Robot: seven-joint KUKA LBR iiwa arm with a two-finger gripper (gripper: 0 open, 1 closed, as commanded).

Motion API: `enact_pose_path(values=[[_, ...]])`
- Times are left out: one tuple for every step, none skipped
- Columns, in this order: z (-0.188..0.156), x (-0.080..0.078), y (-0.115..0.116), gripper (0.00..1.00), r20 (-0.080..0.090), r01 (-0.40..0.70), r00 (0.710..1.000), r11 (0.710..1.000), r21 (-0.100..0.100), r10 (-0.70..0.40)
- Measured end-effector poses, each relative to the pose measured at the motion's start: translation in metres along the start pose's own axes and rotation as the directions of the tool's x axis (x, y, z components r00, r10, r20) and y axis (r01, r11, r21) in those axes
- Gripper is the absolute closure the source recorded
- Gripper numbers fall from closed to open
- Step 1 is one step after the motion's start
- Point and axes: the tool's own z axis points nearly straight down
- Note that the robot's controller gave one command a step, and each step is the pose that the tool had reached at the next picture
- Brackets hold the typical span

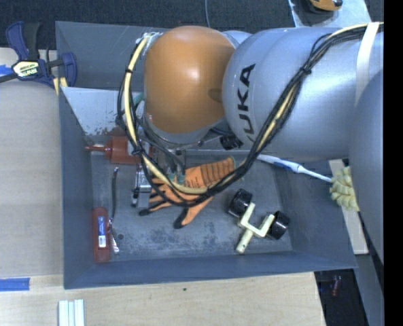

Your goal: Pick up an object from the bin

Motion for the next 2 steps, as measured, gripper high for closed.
enact_pose_path(values=[[-0.004, -0.002, -0.001, 0.0, 0.008, -0.003, 1.0, 1.0, -0.002, 0.003], [0.082, -0.017, -0.052, 0.0, 0.011, -0.014, 1.0, 1.0, -0.004, 0.014]])
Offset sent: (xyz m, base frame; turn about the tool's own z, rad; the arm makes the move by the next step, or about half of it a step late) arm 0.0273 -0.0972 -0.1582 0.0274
